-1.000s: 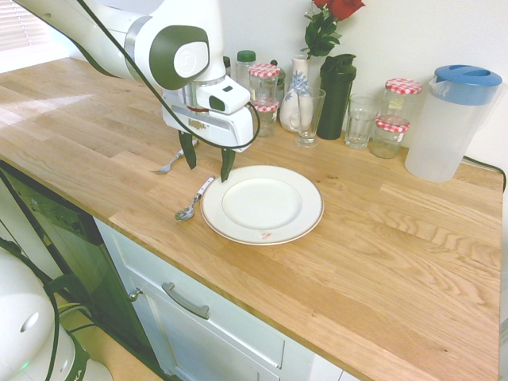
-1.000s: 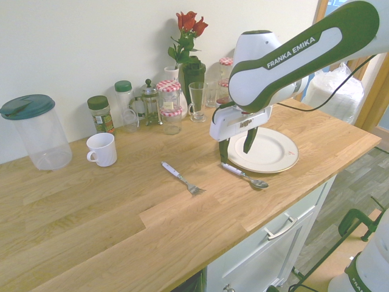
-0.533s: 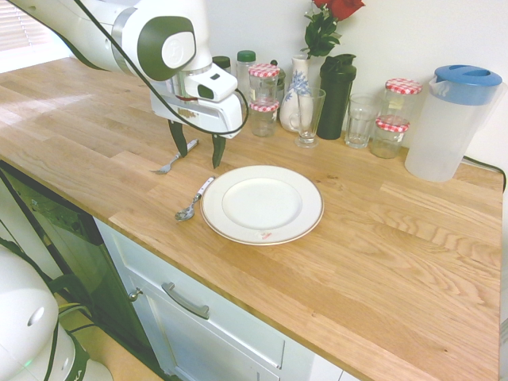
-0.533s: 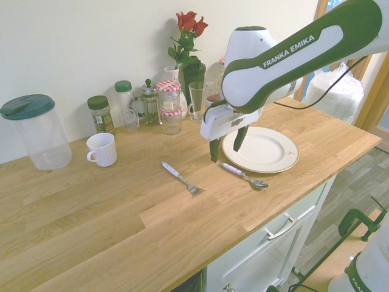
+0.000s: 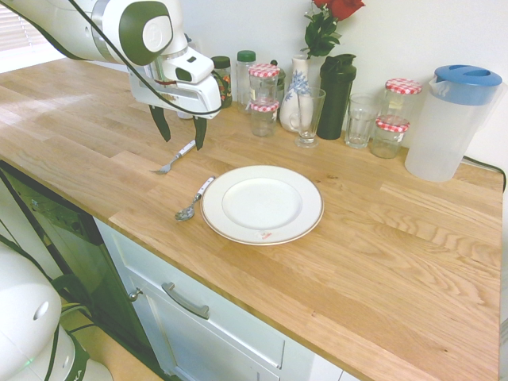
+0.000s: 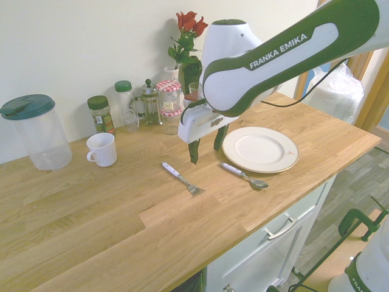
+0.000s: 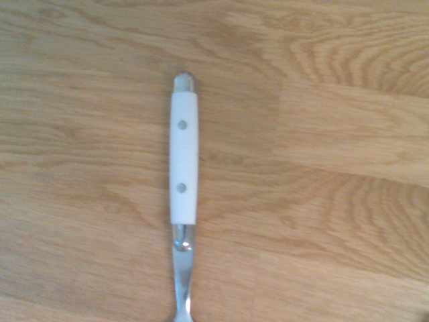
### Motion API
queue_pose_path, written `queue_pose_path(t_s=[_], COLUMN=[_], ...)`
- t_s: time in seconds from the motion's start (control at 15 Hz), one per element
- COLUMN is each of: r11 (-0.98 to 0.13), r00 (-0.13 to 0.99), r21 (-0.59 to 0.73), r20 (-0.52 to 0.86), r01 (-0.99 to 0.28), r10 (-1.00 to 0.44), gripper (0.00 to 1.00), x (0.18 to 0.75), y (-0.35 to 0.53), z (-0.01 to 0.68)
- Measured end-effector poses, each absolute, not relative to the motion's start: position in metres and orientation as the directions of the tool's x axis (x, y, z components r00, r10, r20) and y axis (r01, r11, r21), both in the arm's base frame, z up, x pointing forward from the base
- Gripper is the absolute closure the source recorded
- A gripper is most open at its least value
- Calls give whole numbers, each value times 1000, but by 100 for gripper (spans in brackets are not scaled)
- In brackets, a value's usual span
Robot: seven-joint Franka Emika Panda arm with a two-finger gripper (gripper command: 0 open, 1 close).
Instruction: Put the fork into the plate
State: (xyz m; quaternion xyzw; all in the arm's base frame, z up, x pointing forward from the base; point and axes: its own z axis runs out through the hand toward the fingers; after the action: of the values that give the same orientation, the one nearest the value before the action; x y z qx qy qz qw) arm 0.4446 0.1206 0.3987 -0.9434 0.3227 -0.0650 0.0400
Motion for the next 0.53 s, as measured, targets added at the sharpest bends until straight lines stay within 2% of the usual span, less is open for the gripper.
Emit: queue_pose_path(t_s=[0.53], r11=[-796], r00=[789], r21=[-63], r20=[106], r01=[-602], r10=[-605], gripper=[0], x=[486], y=[179], z=[367])
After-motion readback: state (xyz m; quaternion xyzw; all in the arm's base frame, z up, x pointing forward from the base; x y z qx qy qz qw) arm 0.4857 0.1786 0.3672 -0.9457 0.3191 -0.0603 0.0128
